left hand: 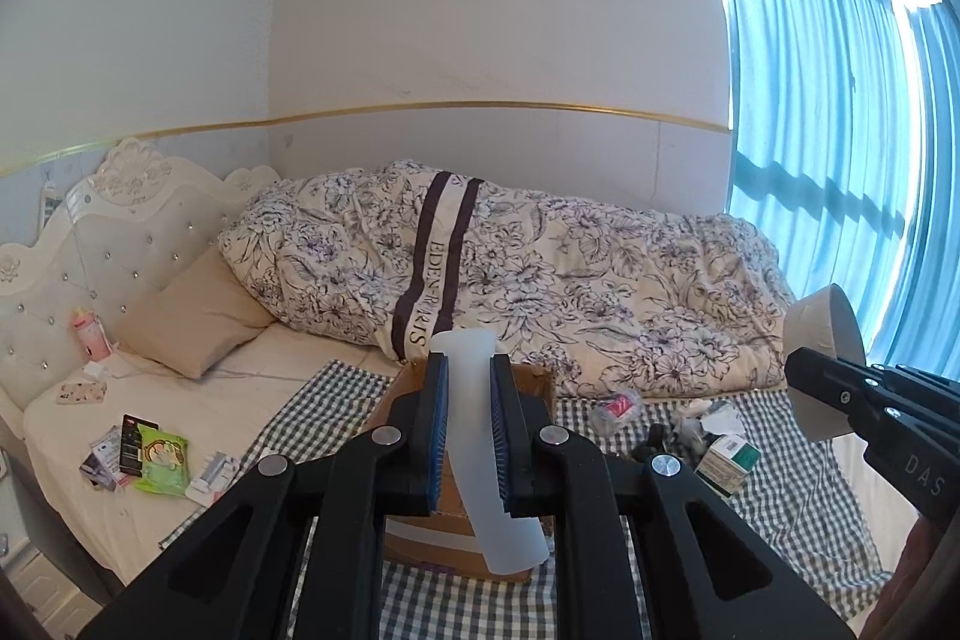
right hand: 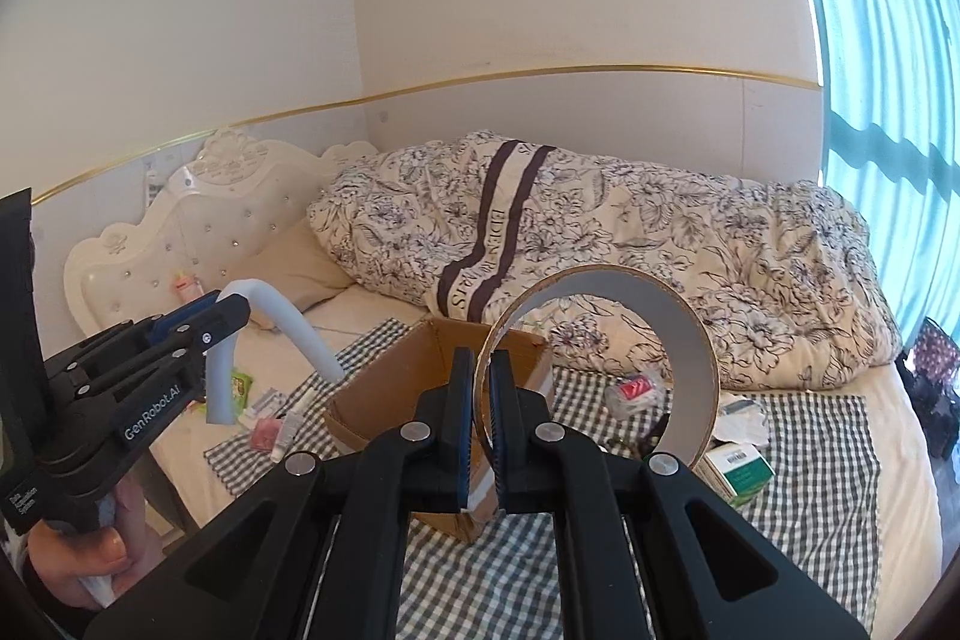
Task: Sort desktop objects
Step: 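Carry the tape roll and white tube with both tools over the cardboard box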
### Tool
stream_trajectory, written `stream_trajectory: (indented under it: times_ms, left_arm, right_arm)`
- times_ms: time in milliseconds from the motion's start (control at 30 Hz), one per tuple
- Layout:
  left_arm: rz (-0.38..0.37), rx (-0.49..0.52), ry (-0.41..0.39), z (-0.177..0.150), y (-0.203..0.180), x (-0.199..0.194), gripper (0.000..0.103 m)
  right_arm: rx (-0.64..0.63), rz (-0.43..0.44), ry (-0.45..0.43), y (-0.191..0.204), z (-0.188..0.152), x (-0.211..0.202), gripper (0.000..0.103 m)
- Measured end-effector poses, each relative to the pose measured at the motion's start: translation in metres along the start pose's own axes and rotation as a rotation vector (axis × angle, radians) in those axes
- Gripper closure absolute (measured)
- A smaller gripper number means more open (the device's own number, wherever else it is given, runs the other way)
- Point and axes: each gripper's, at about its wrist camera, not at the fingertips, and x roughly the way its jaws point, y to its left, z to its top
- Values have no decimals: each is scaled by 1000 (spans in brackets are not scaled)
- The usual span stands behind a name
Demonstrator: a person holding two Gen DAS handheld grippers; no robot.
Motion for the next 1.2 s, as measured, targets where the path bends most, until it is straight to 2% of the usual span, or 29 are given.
stream_trajectory:
  times_ms: [233, 500, 867, 1200]
  left_arm:
    - [7, 2, 26, -1, 8, 19, 90]
    - [11, 4, 81, -6, 20, 54, 90]
    - [-35, -7, 212, -16, 33, 127, 90]
    - [-29, -29, 316, -40, 48, 190, 90]
  right_arm:
    - [-18, 21, 9, 12, 3, 21, 98]
    - [-18, 48, 43, 18, 3, 64, 98]
    - [-2, 83, 131, 19, -3, 138, 98]
    - [4, 106, 214, 19, -22, 201, 98]
